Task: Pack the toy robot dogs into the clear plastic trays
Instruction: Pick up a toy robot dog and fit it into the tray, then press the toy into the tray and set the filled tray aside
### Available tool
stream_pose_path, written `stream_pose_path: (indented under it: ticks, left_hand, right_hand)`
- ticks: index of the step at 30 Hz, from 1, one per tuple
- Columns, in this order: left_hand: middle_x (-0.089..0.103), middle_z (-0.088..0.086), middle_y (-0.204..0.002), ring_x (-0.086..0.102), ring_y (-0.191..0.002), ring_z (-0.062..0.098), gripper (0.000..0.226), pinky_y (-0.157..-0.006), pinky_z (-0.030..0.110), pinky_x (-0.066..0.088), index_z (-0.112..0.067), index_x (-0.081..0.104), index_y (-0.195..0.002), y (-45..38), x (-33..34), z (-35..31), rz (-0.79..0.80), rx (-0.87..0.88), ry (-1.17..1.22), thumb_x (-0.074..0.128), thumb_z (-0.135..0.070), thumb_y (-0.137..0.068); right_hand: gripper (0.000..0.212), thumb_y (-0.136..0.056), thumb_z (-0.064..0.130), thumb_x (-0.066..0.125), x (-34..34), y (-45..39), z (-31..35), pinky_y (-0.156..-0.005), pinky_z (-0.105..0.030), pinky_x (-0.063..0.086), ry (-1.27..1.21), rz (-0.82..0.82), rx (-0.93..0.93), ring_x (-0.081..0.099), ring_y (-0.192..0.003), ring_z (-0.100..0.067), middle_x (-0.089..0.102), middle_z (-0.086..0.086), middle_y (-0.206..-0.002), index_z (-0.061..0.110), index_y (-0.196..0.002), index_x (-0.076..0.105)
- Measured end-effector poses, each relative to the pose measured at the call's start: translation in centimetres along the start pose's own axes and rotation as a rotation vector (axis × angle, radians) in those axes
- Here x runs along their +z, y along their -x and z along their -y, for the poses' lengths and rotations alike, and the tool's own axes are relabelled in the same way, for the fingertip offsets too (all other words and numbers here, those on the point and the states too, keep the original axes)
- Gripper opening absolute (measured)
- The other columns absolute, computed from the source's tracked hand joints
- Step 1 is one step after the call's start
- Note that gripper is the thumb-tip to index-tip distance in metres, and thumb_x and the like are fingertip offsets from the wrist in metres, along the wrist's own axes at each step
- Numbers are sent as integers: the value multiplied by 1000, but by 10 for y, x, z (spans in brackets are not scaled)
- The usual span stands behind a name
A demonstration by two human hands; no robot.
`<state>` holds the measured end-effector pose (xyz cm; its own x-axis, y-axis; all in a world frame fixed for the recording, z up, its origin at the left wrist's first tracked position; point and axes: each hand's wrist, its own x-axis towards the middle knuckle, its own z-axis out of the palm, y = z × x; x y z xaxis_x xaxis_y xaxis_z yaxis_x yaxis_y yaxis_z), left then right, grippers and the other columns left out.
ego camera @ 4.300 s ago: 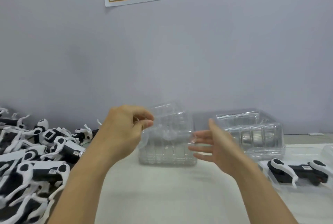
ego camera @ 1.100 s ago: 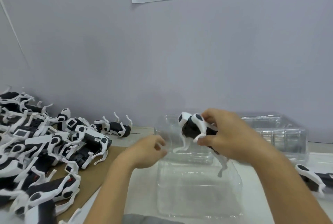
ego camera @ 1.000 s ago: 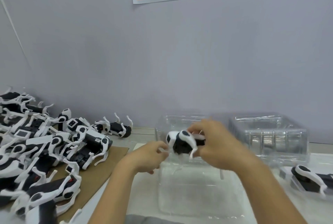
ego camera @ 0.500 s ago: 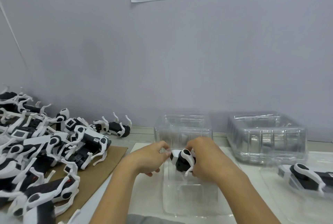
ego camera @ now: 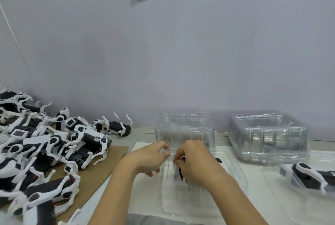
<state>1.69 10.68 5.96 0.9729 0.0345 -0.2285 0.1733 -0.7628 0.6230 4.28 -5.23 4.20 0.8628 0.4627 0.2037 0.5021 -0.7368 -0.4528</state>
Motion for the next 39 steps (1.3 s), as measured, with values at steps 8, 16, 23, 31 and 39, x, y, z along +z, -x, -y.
stream_pose_path:
  ticks: [8,16,23,31,39]
  left_hand:
    - [55,-7,-120,60,-107,16,35,-93,31,52,-34,47,-133,4,-2,-12,-68,101,-48,54,-39,-99]
    - [3,-5,-164,-8,-152,27,106,-118,65,-7,-57,19,-144,10,54,-63,149,235,-514,84,-62,-61]
    - [28,-10,-127,23,-127,21,78,-112,47,25,-44,34,-122,18,37,-70,-111,407,-457,82,-56,-62]
    - [18,7,-150,15,-141,34,86,-115,56,15,-32,35,-130,25,26,-89,-821,639,-629,78,-65,-63]
    - [33,13,-147,25,-137,38,83,-111,61,25,-27,44,-120,24,24,-87,-922,650,-642,83,-59,-55]
  right_hand:
    - [11,-93,30,64,-55,5,-40,-74,-20,47,-202,-157,104,62,-82,1,68,14,-89,34,-97,74]
    - [11,-94,25,65,-70,12,-77,-64,-12,38,-326,-336,208,58,-81,5,66,17,-88,33,-97,72]
    - [20,-94,15,62,-90,15,-70,-60,-7,40,-451,-589,156,61,-77,1,69,12,-91,32,-98,72]
    - [33,-86,59,66,-128,34,-58,-88,-30,49,-800,-545,-14,63,-107,0,68,16,-113,44,-115,67]
    - [52,-79,40,78,-118,29,-42,-75,-12,42,-606,-506,-39,53,-105,13,56,29,-117,43,-126,57]
